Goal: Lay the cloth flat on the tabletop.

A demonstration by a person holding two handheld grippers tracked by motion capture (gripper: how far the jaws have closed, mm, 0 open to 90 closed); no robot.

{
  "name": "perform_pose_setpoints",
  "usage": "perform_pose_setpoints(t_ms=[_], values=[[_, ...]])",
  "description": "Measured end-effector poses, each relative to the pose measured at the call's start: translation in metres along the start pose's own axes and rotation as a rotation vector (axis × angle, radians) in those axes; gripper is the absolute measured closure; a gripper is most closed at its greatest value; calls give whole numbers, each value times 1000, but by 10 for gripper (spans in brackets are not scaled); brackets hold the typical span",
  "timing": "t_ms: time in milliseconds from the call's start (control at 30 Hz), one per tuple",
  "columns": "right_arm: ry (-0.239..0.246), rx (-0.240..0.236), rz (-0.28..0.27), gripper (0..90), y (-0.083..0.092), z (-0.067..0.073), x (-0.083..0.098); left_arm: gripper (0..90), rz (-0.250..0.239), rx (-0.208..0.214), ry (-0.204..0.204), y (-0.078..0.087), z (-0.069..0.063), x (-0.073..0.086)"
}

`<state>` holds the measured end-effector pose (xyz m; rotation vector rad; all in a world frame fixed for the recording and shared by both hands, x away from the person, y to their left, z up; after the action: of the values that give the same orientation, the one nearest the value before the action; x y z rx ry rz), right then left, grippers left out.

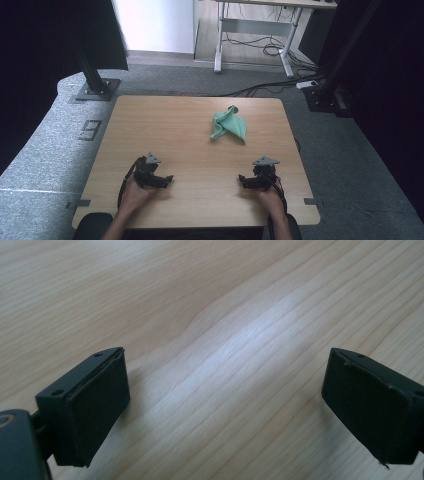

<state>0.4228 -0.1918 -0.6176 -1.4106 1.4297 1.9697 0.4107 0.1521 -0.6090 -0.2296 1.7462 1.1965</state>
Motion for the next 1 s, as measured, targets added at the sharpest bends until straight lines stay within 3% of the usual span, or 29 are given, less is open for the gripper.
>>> perform_pose_setpoints(t_ms=[233,433,700,1000], values=[[0,0,0,60,0,0,0,92,-21,40,-16,-9,-11,-16],[0,0,0,60,0,0,0,142,-36,62,-57,-18,-20,-35],[0,0,1,60,0,0,0,171,-65,97,-86,-33,-27,-72],[0,-1,1,57,0,0,0,219,-82,102,-157,-57,-32,-113]])
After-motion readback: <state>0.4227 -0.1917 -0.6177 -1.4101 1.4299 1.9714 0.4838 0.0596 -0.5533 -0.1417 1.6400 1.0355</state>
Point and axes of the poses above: each handheld gripper's, and its own axes: y roughly backward along the jaws, x roughly out of its underside, z roughly to its left, the point moved 9 cm from there along -y, roughly forward along the jaws, and after that the axes turned 11 degrees about -z, right-handed, at the moved point
